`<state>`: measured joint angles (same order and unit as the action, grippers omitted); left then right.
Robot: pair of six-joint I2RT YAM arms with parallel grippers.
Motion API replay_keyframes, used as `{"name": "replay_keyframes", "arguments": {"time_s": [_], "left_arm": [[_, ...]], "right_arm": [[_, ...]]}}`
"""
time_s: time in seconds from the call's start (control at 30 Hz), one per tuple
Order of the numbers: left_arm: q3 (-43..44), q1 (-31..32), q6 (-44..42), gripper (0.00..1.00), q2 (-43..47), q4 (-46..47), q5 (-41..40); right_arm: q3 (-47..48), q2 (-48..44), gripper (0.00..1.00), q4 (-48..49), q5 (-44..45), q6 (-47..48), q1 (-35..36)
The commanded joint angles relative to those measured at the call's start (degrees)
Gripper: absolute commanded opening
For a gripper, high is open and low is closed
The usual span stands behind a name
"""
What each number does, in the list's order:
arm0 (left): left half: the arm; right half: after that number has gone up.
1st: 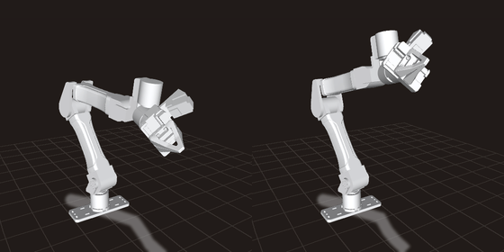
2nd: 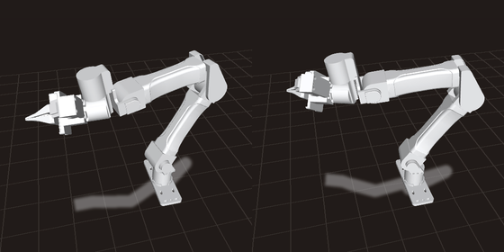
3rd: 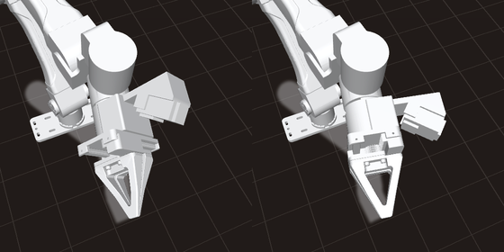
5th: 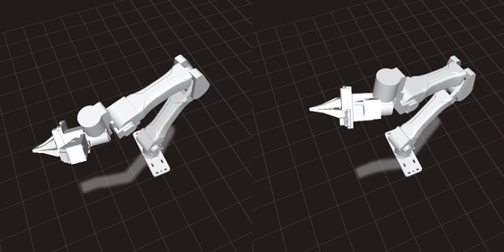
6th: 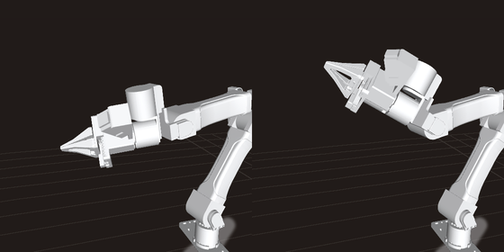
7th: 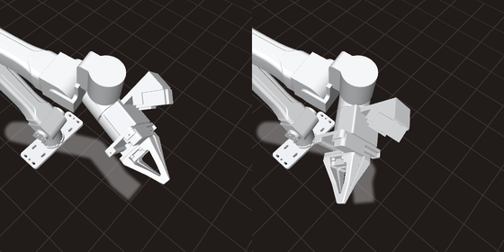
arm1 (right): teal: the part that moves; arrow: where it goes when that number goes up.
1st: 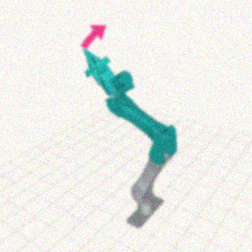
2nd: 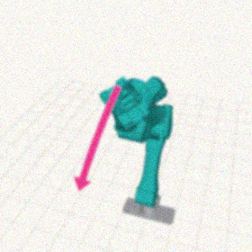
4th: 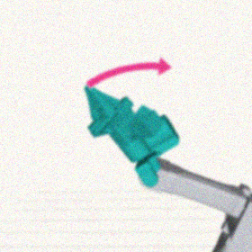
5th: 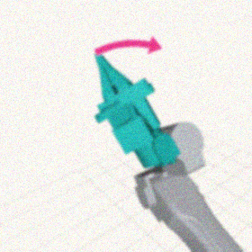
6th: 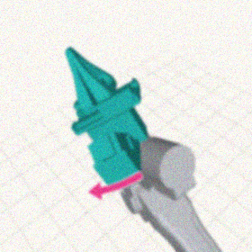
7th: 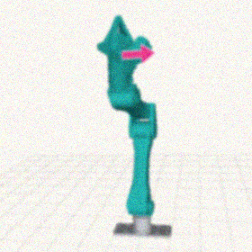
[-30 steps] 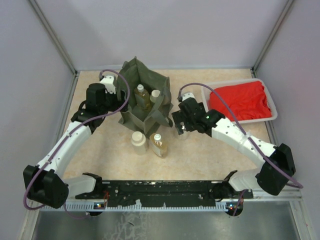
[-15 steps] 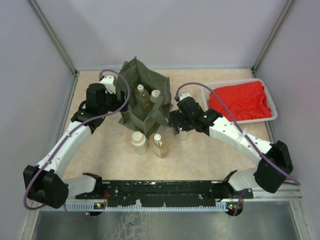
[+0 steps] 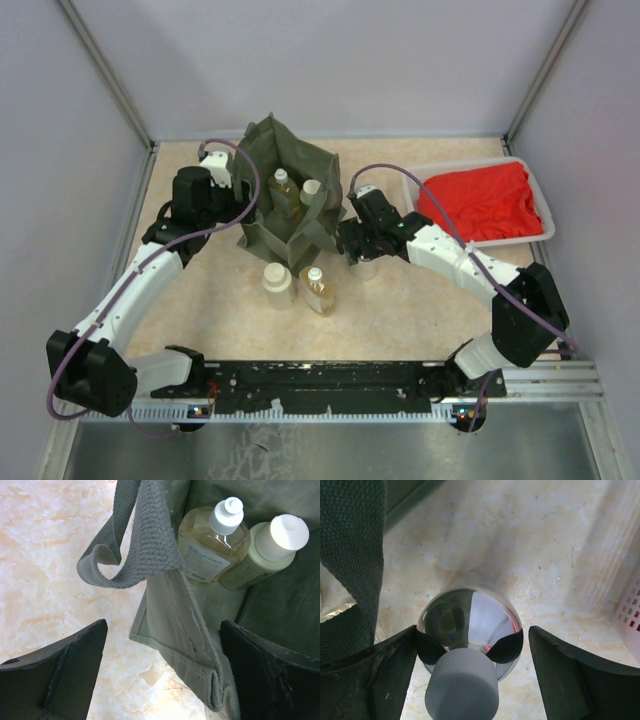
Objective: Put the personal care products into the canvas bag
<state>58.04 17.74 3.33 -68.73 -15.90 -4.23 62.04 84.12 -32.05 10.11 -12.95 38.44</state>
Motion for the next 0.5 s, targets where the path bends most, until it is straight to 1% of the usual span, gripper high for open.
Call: {"name": "replay_keyframes", "arguments": {"time_s": [0.0,0.07,0.13,0.17,0.2,0.3,0.33,0.47], "left_arm": [[0.1,-0.2,-1.8,1.0,-0.9,-3.1,-1.0],[0.1,-0.2,-1.7,1.0,-1.0,-3.1,-0.8],[0.1,-0.2,-1.7,1.0,-1.1,-3.1,-0.8],[0.1,-0.2,-1.6,1.0,-1.0,-3.1,-0.8],[0.0,-0.2,-1.6,1.0,-0.9,-3.1,-0.9],[-0.3,-0.2,-1.5,1.0,-0.8,-3.0,-0.9],[-0.4,-0.2,-1.4,1.0,-0.8,-2.9,-0.8],[-0.8,-0.2,-1.2,1.0,-0.8,-2.7,-0.5]], "right_arm": [[-1.2,0.3,0.87,4.6,-0.5,1.9,-0.4],[-1.7,0.4,0.85,5.4,-1.1,2.0,-0.5],[-1.9,0.7,0.81,5.6,-1.3,2.1,-0.5],[-2.0,0.9,0.77,5.6,-1.4,2.1,-0.5],[-2.1,1.0,0.72,5.7,-1.5,2.1,-0.5],[-2.2,0.9,0.43,5.6,-1.2,2.1,-0.5],[-2.2,0.7,0.35,5.4,-0.8,2.1,-0.5],[-1.7,-0.5,0.11,4.8,0.4,2.2,-0.5]]}}
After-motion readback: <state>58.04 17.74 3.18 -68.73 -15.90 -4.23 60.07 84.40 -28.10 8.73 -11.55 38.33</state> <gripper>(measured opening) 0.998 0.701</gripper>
